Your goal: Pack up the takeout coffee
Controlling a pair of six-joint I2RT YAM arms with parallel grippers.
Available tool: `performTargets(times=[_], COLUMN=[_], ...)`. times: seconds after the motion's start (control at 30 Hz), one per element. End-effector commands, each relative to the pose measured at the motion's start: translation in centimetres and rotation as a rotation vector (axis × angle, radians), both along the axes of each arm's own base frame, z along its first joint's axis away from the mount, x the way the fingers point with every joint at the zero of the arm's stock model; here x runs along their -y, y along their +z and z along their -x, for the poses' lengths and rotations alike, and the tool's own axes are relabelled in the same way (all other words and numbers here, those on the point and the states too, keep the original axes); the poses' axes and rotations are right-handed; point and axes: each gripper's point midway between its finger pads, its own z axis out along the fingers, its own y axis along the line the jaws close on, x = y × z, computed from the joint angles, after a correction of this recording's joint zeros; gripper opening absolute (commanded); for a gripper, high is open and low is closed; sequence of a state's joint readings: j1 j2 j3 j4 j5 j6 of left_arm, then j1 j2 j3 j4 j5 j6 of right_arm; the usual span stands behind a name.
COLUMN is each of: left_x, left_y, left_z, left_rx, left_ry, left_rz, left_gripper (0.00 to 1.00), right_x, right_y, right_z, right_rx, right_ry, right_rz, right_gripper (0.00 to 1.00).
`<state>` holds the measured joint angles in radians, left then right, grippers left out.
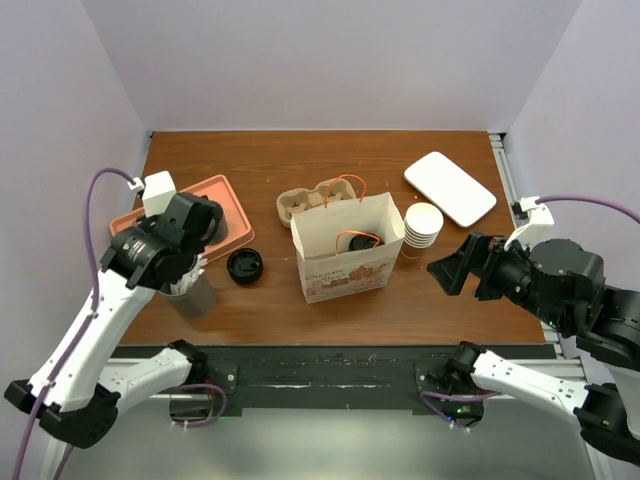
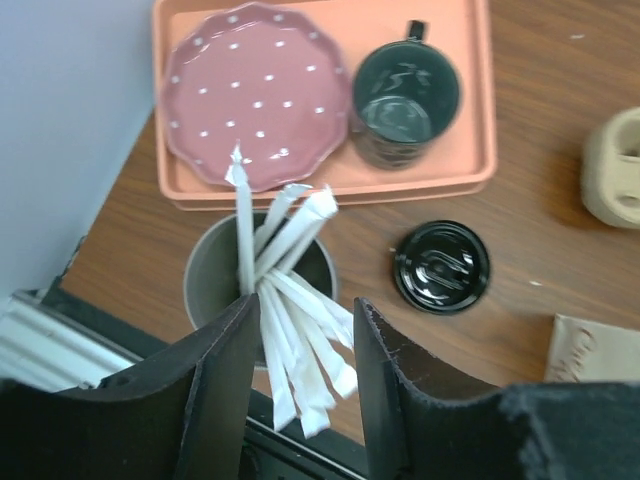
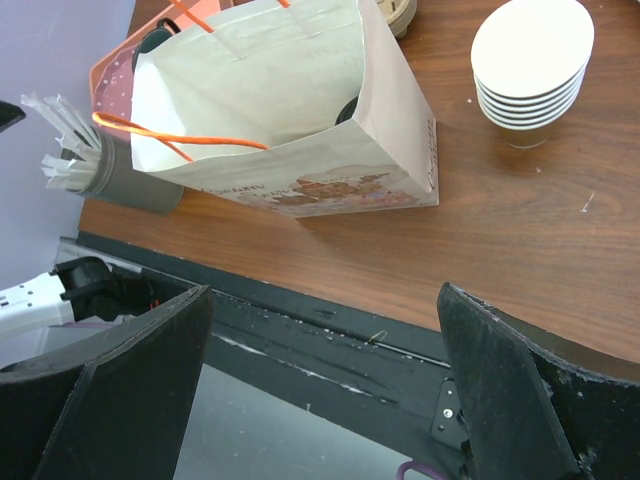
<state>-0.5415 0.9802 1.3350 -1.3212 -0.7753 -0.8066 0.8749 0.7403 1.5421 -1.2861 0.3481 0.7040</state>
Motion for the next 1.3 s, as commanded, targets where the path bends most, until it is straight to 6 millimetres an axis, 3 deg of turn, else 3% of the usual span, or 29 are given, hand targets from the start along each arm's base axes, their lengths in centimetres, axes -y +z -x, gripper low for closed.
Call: performTargets(times=[0.0,0.27,0.77,1.27], left_x=[-1.6,-4.3,-6.0,-6.2], left_y=[-0.4,-1.6,-5.1,-6.1], left_z=[-1.4,-1.9,-2.2,-3.3], left_rx=[-0.004,-0.048,-0.11,-0.124], left_ry=[0.071,0.144,0.206,0.212], left_rz=[-0.052,-0.118,-0.19,-0.236], left_gripper=[0.47,0.46,0.43,0.38], right_x=[-0.1,0.5,0.5,1.3], right_y=[0.2,0.0,-0.1,-0.2], right_z=[-0.1,0.3,-0.2,0.1], right_rx=[0.001,-0.007,-0.004,0.007], right_ry=[-0.012,-0.026,-0.04,-0.054], right_rz=[-0.025,-0.025,-0.012,-0.005], right_gripper=[0.98,0.98,0.98,0.99])
